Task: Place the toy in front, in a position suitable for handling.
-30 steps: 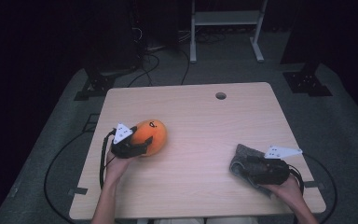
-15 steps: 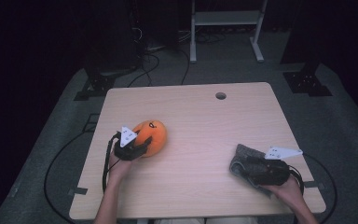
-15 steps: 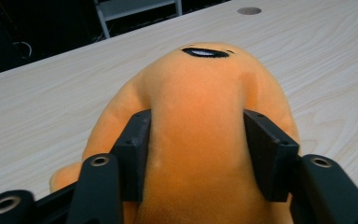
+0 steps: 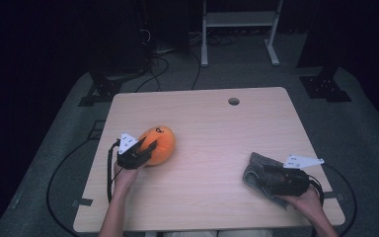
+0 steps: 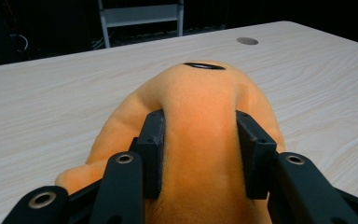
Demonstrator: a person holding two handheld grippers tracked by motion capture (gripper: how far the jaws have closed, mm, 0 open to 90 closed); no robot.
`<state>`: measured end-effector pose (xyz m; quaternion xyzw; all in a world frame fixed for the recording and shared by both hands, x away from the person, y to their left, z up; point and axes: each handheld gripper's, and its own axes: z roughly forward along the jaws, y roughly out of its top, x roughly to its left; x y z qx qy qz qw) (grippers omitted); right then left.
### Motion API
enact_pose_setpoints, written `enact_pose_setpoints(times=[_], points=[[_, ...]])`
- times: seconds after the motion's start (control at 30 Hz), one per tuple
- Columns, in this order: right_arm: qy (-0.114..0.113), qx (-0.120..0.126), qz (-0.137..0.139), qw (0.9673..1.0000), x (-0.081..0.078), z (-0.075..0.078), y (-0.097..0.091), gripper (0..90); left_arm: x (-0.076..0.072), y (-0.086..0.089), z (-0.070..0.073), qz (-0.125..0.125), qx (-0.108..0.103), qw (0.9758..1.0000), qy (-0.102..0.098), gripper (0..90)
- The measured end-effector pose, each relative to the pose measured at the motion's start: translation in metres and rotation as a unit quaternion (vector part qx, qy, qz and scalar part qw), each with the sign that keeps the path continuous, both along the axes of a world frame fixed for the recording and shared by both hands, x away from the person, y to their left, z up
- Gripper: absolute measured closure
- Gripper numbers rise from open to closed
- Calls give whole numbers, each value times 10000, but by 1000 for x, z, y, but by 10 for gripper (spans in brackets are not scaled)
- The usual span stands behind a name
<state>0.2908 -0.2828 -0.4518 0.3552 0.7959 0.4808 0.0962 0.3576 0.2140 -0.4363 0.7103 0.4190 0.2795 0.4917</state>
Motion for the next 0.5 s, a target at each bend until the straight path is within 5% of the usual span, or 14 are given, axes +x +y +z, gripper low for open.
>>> enact_pose_setpoints(times=[0.2, 0.33, 0.5], points=[[-40, 19, -116, 9999, 3, 0, -5, 353, -6, -7, 14, -233, -337, 9990, -197, 597], [-101, 7, -232, 9997, 4, 2, -8, 355, -15, -29, 22, -602, -243, 9974, -311, 595], [-39, -198, -448, 9988, 13, 1, -8, 376, -22, -63, 27, -1167, -185, 9924, -356, 593]])
